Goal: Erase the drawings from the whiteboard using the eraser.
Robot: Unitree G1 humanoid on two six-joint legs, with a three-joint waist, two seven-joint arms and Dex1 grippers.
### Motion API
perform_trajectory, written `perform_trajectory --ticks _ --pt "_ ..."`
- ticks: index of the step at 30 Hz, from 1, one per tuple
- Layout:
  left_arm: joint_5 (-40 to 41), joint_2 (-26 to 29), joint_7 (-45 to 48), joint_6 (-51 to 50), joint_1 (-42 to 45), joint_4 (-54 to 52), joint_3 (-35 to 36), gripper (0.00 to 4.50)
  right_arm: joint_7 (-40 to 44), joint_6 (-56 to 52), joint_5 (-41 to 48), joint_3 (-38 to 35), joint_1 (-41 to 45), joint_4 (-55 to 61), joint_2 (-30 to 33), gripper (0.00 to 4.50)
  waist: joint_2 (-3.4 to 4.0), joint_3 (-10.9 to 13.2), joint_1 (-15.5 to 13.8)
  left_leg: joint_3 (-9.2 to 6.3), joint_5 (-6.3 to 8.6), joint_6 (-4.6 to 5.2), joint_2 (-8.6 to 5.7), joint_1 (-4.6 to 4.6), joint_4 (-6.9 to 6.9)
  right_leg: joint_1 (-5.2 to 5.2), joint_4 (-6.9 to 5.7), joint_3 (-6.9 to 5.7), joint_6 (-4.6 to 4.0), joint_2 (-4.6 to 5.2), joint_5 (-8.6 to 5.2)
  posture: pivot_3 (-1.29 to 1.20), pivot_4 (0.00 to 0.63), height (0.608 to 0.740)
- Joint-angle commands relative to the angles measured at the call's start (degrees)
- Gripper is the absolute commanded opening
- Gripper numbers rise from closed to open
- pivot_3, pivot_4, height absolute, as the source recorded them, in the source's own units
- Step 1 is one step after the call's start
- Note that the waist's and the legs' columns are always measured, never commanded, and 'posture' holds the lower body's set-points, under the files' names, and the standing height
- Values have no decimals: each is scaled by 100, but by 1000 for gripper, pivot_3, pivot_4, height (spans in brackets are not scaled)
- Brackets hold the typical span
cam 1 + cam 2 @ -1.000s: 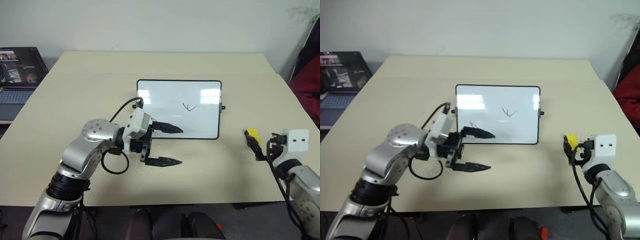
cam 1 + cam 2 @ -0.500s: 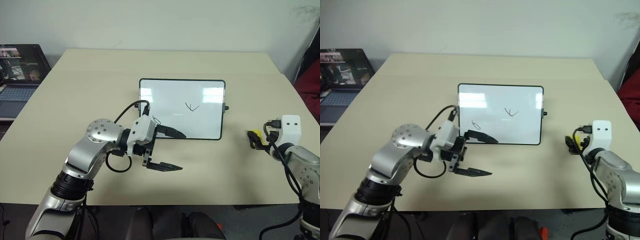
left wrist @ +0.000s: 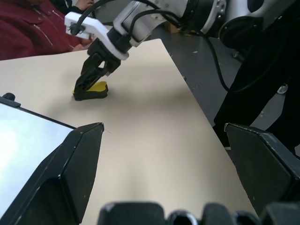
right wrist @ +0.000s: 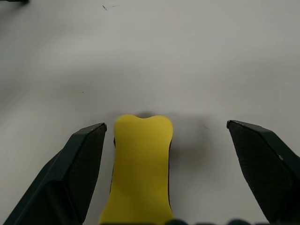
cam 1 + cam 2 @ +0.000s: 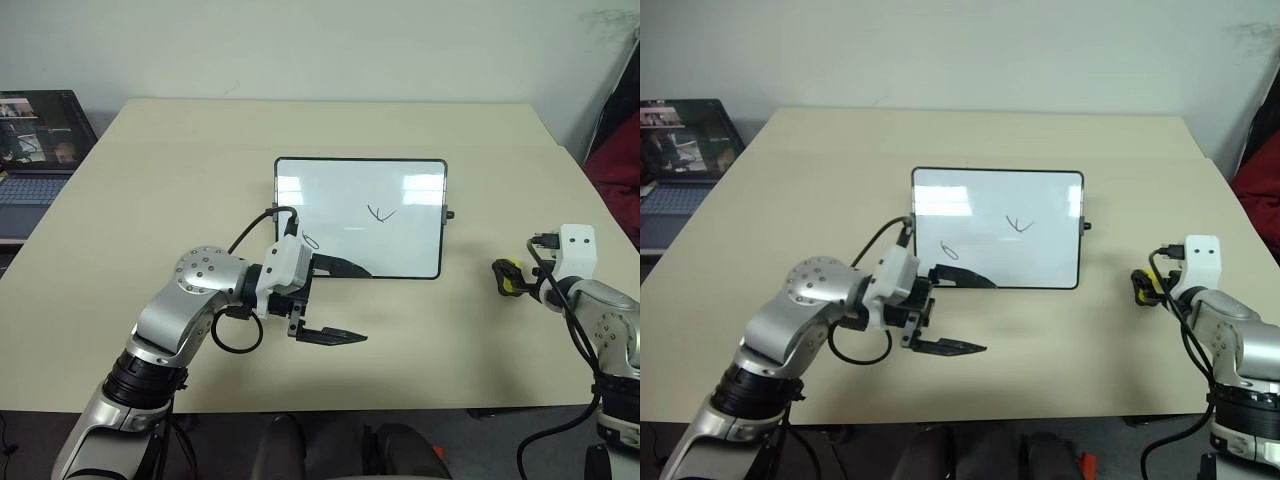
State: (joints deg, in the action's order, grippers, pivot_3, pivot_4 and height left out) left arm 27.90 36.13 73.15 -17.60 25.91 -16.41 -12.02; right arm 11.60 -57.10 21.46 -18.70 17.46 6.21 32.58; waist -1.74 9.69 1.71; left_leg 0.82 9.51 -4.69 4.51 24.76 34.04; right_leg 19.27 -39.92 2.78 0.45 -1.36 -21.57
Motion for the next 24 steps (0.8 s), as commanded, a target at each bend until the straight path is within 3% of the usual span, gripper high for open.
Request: perform_trajectory --ticks 1,9,12,19,24 --pt "94 25 -25 -22 -8 -272 93 4500 97 191 -92 11 121 -62 99 4469 0 0 0 0 0 0 0 0 0 0 0 0 -3 0 1 0 150 740" --pt "104 33 -88 -97 -55 -340 146 4500 225 223 -166 53 191 -245 105 4469 1 0 -1 0 0 0 0 0 1 0 -1 0 -1 0 0 0 150 740" --pt "119 43 -112 -128 -82 -379 154 4500 276 206 -191 57 217 -273 84 3895 1 0 0 0 0 0 0 0 1 0 -1 0 -1 0 0 0 150 740" --pt "138 87 -180 -191 -171 -470 206 4500 351 181 -256 109 181 -284 29 1368 1 0 0 0 0 0 0 0 1 0 -1 0 -1 0 0 0 150 740" --pt "152 118 -274 -249 -228 -499 265 4500 350 207 -263 146 166 -266 -25 1147 0 0 4 -1 0 0 1 -1 3 -1 -2 0 0 0 0 0 150 740"
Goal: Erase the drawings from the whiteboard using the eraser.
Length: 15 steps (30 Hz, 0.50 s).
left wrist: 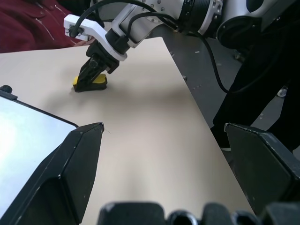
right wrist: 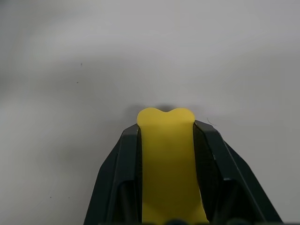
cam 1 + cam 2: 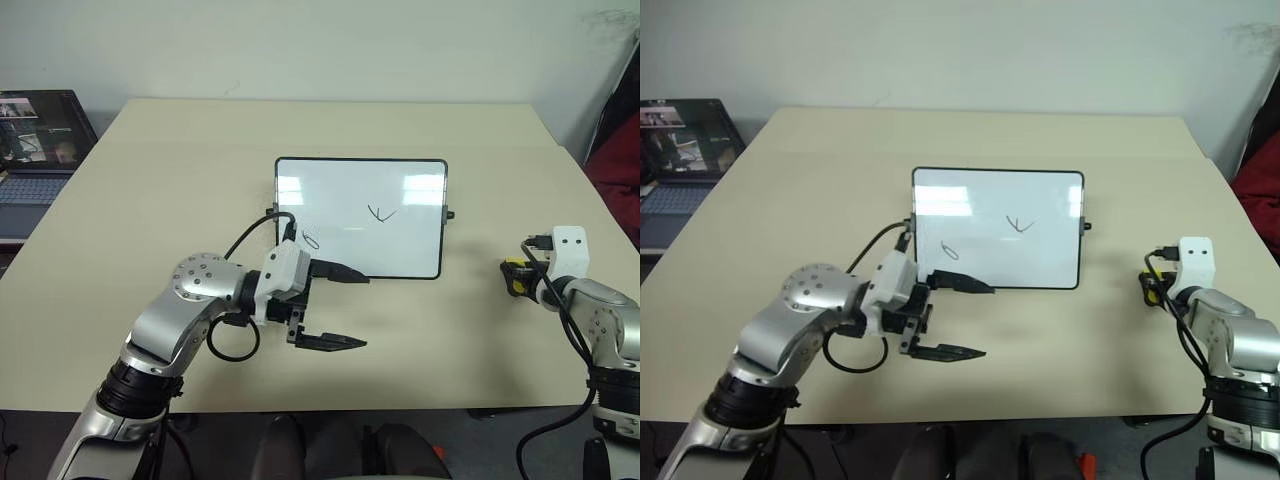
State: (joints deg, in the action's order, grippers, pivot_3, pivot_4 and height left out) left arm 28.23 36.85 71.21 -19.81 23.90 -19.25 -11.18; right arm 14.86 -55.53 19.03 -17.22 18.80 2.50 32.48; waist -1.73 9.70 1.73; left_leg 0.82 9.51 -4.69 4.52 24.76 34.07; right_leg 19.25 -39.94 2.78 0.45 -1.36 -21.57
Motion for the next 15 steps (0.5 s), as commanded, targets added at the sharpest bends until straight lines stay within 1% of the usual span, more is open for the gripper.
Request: perform_trajectory --ticks 1,4,9,11,13,15 --pt "124 56 -113 -41 -49 -219 214 4500 19 54 -12 -11 24 127 -22 1146 0 0 4 0 0 0 0 0 0 0 0 1 0 0 0 0 150 740" --pt "28 141 -325 -72 -122 -71 421 4500 40 92 8 -18 -35 326 -4 1144 0 0 9 0 0 0 1 -1 0 0 -1 0 0 0 0 0 150 740" --pt "-18 202 -969 -184 -373 51 996 4500 109 260 -37 34 -420 1223 96 1144 4 2 3 -2 0 0 2 0 -2 2 1 -2 3 -1 -2 0 150 740" --pt "-59 193 -1358 -245 -565 -44 1267 4500 105 215 -35 30 -616 1641 89 1144 4 2 4 1 1 0 1 0 -3 2 4 2 4 2 -2 0 150 740" --pt "-35 131 -1846 -373 -892 -303 1611 4500 -3 72 44 -70 -895 2215 -51 1144 4 2 3 0 1 -1 2 1 -3 2 4 2 5 3 -3 0 150 740" --pt "36 117 -2096 -452 -1135 -524 1806 4500 -86 -1 80 -138 -1084 2568 -153 1144 3 2 5 -2 1 -1 4 1 -4 2 3 0 7 4 -4 0 150 740"
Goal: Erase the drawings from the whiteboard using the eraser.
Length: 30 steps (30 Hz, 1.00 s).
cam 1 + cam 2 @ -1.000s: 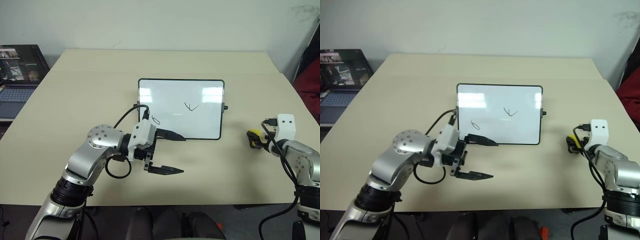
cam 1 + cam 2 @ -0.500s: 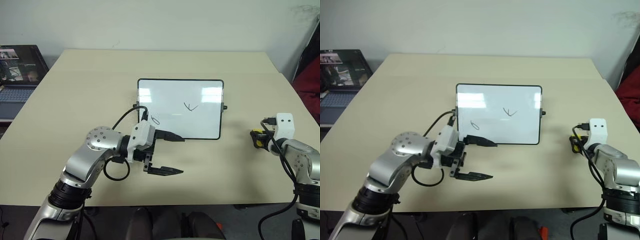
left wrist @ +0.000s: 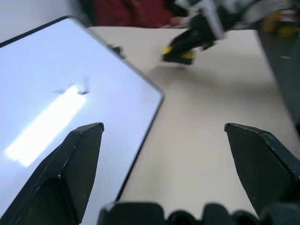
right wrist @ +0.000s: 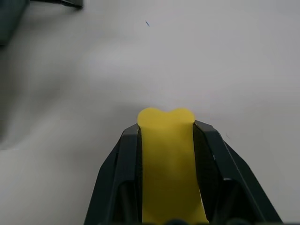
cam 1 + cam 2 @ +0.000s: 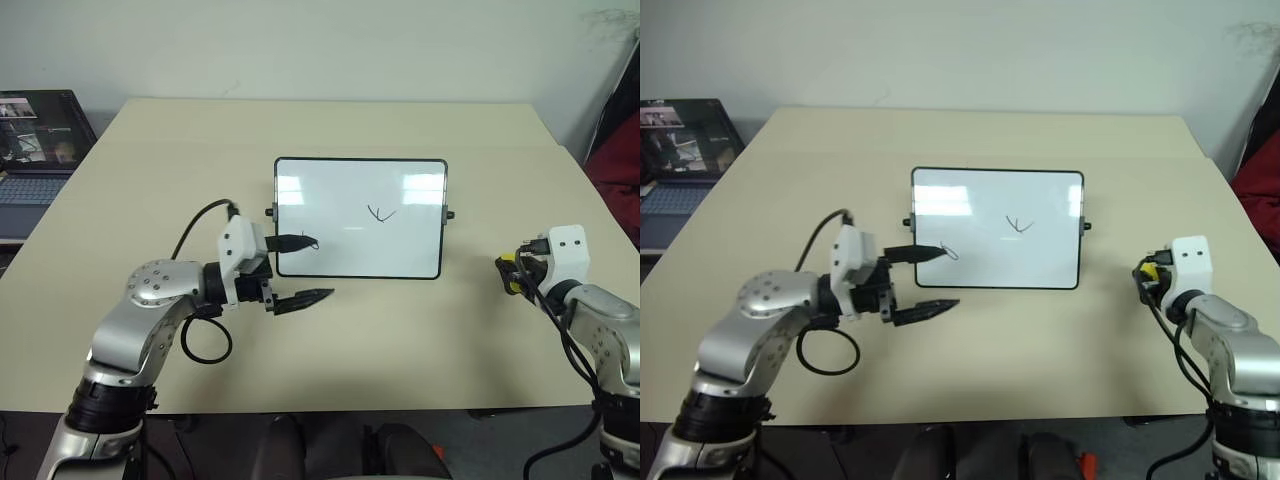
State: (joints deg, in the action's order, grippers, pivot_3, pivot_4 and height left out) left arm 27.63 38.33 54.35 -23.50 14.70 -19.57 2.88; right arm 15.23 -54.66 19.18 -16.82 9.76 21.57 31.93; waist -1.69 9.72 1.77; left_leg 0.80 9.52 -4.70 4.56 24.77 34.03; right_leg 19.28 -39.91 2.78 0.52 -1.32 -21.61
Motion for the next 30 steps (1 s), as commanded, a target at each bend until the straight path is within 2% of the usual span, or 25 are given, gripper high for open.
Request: perform_trajectory --ticks 1,6,10,17,25,30 --pt "55 -86 -633 -91 -377 -564 525 4500 -165 -81 91 -191 -307 896 -191 1143 0 0 -2 -1 0 0 2 0 -1 -1 1 -1 0 0 0 0 150 740" --pt "-11 -444 -1480 -97 -1040 -850 967 4500 -312 64 322 -138 -950 1883 -930 1143 -1 -1 -6 -6 0 -1 1 -1 0 -2 -3 -6 7 19 -4 0 150 740" --pt "161 -794 -1845 -7 -1652 -1155 1304 4500 -26 638 413 369 -1312 2246 -1229 1140 -1 -3 3 -8 0 0 -3 -2 0 -4 -5 -9 9 28 -5 0 150 740" --pt "42 -841 -2133 205 -1979 -663 1871 4500 371 1478 197 1082 -1200 2392 -1031 1123 -4 -3 6 -17 0 0 -2 -7 0 -5 -10 -20 10 26 -5 0 150 740" --pt "-140 -1009 -2431 630 -2179 -562 2059 4500 596 2450 -383 1828 -1575 2276 -857 1123 -18 -5 -9 -15 0 0 -6 -3 -1 -7 -2 -18 10 31 -5 0 150 740" --pt "-220 -1030 -2474 759 -2145 -464 1980 4500 622 2663 -707 2183 -919 2029 -840 1123 -21 -7 18 -16 0 -1 -4 -9 0 -9 -8 -19 10 30 -5 0 150 740"
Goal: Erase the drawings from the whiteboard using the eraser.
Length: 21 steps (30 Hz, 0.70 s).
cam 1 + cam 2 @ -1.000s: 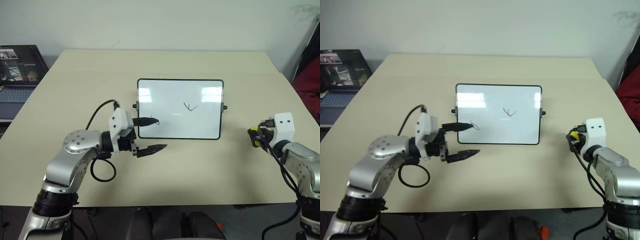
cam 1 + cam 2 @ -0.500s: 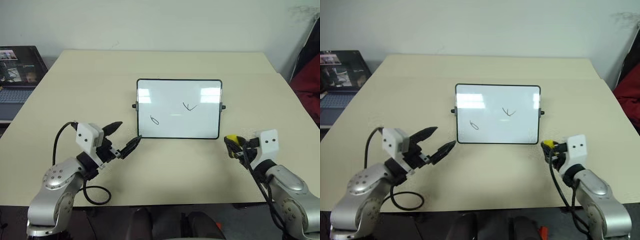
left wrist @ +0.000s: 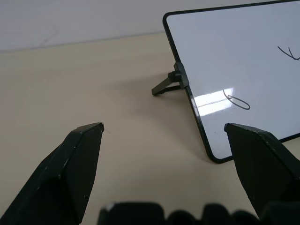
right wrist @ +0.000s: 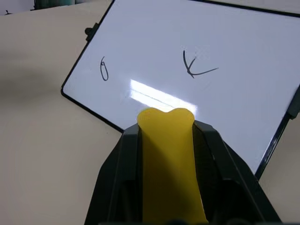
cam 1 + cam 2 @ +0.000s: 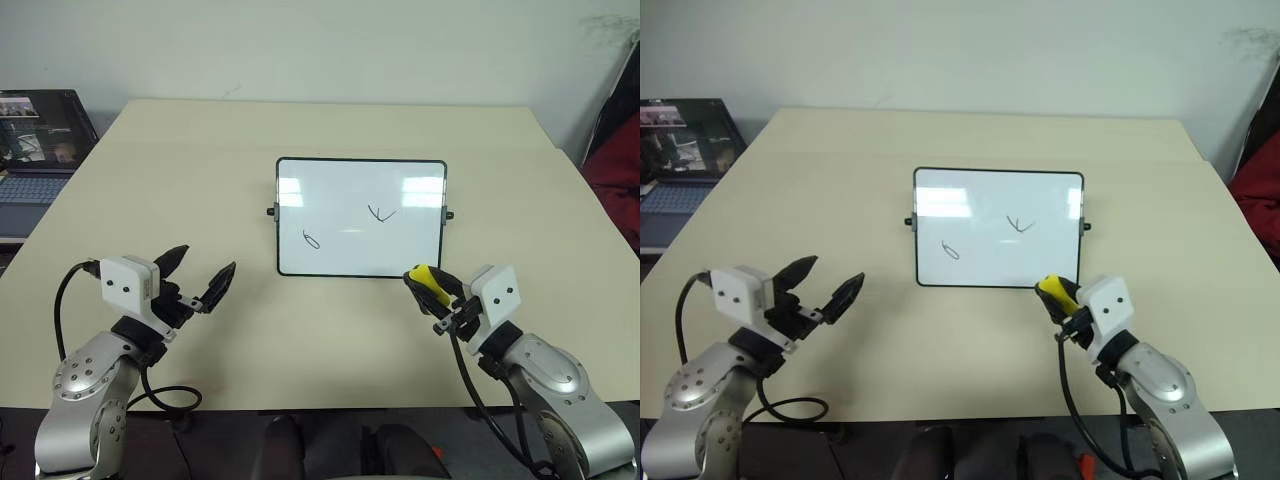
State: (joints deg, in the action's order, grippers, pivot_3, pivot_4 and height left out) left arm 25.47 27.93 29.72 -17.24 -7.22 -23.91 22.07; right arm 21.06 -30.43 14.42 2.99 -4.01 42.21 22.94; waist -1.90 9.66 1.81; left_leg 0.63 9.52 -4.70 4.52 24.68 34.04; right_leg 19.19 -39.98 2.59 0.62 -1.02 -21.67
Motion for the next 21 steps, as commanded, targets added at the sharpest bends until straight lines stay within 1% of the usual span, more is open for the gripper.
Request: perform_trajectory --ticks 1,5,10,14,16,18,21 --pt "36 31 39 115 69 -17 23 4500 78 239 -360 345 689 -141 112 1123 0 0 17 2 0 0 1 -4 0 -1 -1 3 0 -1 0 0 150 740" --pt "303 229 440 -87 154 -43 -137 4500 144 83 -851 879 1569 -615 236 1123 -5 0 0 1 0 0 0 -4 -1 -1 1 0 -1 -2 0 0 150 740" --pt "646 657 916 -384 277 39 -59 4500 250 -67 -1165 1387 2418 -1073 89 1122 -7 2 -6 2 0 -1 0 1 -3 2 3 0 -15 -2 8 0 150 740" --pt "1059 1092 1389 -832 306 25 -34 4500 455 95 -1419 1818 2995 -1549 -33 1122 -8 3 2 2 0 -1 2 1 -4 3 3 0 -15 -1 8 0 150 740" --pt "1145 1441 1835 -925 315 117 -53 4500 574 276 -1615 2066 3440 -1939 -145 1122 -10 6 5 1 0 -1 2 0 -4 4 2 -1 -15 -1 8 0 150 740" --pt "1128 1651 2082 -910 367 283 -59 4500 696 419 -1780 2261 3824 -2264 -258 1122 -7 9 9 1 0 -1 3 0 -5 9 -1 -2 -15 -1 8 0 150 740" --pt "1089 1716 2127 -856 515 513 -19 4500 786 534 -1932 2415 4175 -2629 -465 1122 -7 9 5 2 0 0 4 0 -5 9 -1 -3 -21 0 12 0 150 740"
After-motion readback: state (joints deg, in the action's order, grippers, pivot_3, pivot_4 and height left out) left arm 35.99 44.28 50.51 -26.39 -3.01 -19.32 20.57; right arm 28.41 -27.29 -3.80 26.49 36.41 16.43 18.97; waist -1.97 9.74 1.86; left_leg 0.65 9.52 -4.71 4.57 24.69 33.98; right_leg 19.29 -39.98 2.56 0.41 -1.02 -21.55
